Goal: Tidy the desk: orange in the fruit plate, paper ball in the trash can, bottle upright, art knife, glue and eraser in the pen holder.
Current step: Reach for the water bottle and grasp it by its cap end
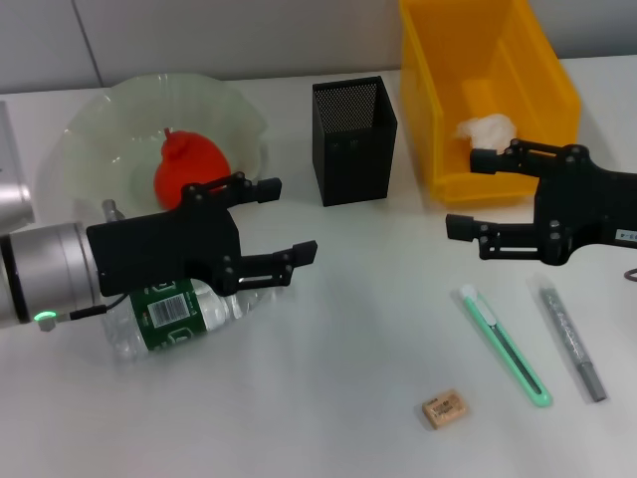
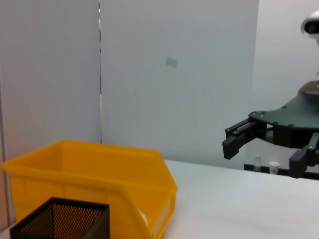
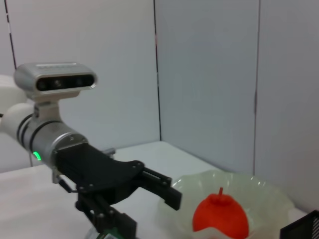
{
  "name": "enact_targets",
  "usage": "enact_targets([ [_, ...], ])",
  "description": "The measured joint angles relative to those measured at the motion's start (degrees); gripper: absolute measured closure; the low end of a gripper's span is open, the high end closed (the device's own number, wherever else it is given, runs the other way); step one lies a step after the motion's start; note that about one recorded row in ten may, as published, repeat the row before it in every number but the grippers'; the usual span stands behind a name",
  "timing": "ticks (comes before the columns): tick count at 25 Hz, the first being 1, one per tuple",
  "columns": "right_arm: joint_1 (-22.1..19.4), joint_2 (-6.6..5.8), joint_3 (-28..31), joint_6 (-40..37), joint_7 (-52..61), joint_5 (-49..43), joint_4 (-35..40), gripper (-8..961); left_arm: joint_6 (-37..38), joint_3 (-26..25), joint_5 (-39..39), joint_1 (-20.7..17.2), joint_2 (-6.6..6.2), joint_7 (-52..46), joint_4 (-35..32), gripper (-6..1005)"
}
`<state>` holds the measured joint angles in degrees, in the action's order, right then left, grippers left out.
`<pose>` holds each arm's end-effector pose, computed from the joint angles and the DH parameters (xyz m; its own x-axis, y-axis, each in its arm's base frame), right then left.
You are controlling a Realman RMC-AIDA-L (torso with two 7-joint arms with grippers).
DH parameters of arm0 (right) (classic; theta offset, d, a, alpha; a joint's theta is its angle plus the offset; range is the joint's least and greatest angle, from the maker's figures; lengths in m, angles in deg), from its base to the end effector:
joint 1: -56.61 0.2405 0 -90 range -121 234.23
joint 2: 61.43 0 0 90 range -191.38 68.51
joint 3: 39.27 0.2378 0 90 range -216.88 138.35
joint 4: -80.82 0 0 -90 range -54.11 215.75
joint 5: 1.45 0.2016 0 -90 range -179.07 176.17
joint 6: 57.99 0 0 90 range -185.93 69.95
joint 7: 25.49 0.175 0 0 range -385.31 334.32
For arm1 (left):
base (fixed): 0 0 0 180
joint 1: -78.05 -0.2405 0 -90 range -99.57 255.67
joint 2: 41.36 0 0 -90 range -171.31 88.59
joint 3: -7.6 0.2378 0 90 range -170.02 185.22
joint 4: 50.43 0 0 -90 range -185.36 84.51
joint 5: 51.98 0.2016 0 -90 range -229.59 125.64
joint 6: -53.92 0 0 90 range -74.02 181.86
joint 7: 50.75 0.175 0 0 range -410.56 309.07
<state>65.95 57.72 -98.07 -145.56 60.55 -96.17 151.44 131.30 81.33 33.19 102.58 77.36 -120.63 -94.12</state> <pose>0.2113 0.2930 0.0411 0.8407 -0.1359 -0.5242 -0.3505 -0.8744 -0.3356 -0.1804 0.3205 -0.0523 0.8346 0.0919 0.5432 0.2346 -0.9514 -0.1995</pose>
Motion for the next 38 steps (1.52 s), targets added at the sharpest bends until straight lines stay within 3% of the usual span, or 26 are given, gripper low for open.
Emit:
enact_targets([
  [16, 0.3, -0.01, -0.1, -2.6, 2.7, -5.1, 1.0, 130, -2.6, 0.7, 3.9, 1.2, -0.28, -1.2, 1.2, 153],
  [18, -0.1, -0.02, 0.0, -3.1, 3.0, -5.8, 1.3, 130, -4.1, 0.7, 9.9, 1.8, -0.17, -6.4, -1.3, 153],
  [23, -0.9, 0.03, -0.2, -3.3, 3.4, -7.4, 1.6, 130, -4.2, 1.0, 11.5, 1.9, -0.08, -8.4, -3.8, 153],
  [30, -1.5, 0.11, 0.0, -3.8, 3.8, -8.8, 1.3, 130, -7.7, 5.9, 14.4, 1.9, -0.08, -13.9, -8.8, 153],
  [31, -1.6, 0.12, 0.0, -3.8, 3.8, -8.8, 1.3, 130, -10.2, 9.0, 17.8, 1.9, -0.03, -18.2, -11.6, 153],
  [38, -1.8, 0.20, -0.1, -3.9, 3.5, -8.8, 0.9, 130, -12.4, 10.9, 26.1, 2.1, -0.05, -26.2, -17.5, 153],
])
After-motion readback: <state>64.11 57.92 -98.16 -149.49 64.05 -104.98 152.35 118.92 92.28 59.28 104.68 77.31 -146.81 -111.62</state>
